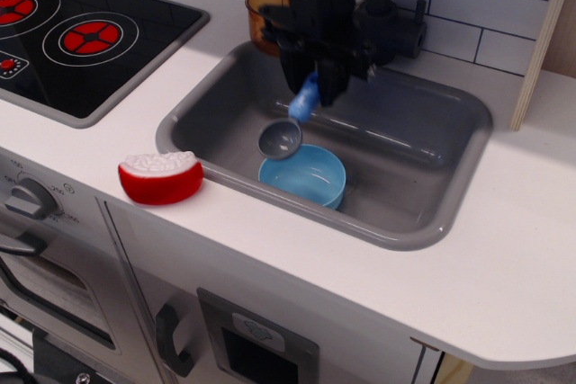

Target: Take spoon out of bowl sink

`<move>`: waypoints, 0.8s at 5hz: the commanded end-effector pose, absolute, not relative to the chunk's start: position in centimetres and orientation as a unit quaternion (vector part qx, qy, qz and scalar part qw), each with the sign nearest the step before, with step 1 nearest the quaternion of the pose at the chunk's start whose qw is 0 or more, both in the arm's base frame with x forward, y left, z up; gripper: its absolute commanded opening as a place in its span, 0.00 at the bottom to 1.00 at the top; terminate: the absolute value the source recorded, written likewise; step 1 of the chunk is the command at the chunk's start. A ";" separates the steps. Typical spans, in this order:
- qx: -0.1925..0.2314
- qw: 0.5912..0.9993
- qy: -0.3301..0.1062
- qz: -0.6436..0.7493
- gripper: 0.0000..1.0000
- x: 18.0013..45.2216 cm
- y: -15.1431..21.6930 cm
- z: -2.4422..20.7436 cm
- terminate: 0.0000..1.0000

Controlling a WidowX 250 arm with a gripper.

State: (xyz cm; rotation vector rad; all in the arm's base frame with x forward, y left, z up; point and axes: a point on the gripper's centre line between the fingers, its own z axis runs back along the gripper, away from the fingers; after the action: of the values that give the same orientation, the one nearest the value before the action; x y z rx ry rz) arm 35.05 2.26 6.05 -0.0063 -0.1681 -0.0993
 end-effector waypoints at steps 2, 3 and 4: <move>0.025 0.990 -0.132 -0.046 0.00 34.4 7.6 7.8 0.00; 0.022 0.992 -0.117 -0.048 0.00 34.4 8.2 6.6 0.00; 0.033 0.992 -0.110 -0.057 0.00 34.0 8.1 5.3 0.00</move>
State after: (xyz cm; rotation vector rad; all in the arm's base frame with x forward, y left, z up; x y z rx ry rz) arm 34.41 8.00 4.17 0.0582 -0.1909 -0.1054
